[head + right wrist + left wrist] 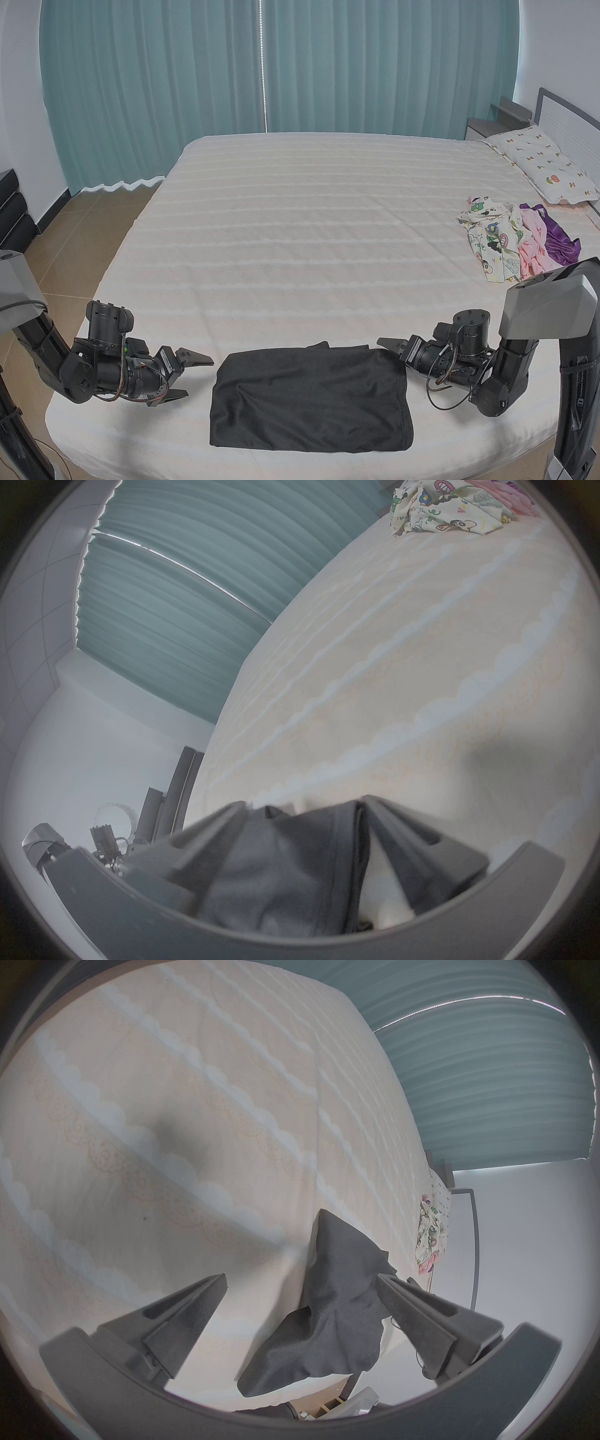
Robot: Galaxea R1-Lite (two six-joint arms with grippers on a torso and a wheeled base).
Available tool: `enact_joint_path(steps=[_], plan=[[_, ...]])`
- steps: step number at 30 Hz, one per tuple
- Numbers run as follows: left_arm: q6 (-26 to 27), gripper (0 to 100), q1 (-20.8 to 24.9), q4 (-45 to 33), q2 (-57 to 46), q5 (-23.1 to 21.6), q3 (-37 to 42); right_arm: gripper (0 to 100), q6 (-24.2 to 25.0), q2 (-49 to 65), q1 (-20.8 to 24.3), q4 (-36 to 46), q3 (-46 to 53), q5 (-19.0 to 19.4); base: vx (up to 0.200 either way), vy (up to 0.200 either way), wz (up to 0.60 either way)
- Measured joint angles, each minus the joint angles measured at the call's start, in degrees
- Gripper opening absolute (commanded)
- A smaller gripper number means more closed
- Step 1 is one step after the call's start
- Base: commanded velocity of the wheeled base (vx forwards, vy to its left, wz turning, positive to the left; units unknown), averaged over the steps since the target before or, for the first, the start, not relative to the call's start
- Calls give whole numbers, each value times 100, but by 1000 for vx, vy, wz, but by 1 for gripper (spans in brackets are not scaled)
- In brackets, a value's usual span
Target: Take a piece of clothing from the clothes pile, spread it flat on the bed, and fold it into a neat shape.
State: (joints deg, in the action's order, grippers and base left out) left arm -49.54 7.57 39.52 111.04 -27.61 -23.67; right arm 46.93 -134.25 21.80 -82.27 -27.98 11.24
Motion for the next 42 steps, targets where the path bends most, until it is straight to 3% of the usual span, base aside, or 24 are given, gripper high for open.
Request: enact_joint_path(steps=[11, 21, 22, 39, 40, 42], plan=[[-2, 100, 6, 2, 6, -30, 4, 0, 148, -216, -207, -71, -305, -207, 0, 0, 0], [-2, 100, 6, 0, 15, -35, 4, 0, 211, -207, -286, -110, -151, -139, 0, 0, 0], [-5, 100, 6, 0, 17, -35, 4, 100, 208, -180, -289, -110, -71, -87, 0, 0, 0], [0, 100, 6, 0, 54, -35, 2, 100, 132, 38, -88, -402, 477, 68, 0, 0, 0], [-2, 100, 6, 0, 56, -38, 2, 0, 132, 27, -22, -397, 467, 69, 0, 0, 0], [-2, 100, 9, 0, 63, -35, 2, 0, 132, 10, 85, -386, 436, 77, 0, 0, 0]])
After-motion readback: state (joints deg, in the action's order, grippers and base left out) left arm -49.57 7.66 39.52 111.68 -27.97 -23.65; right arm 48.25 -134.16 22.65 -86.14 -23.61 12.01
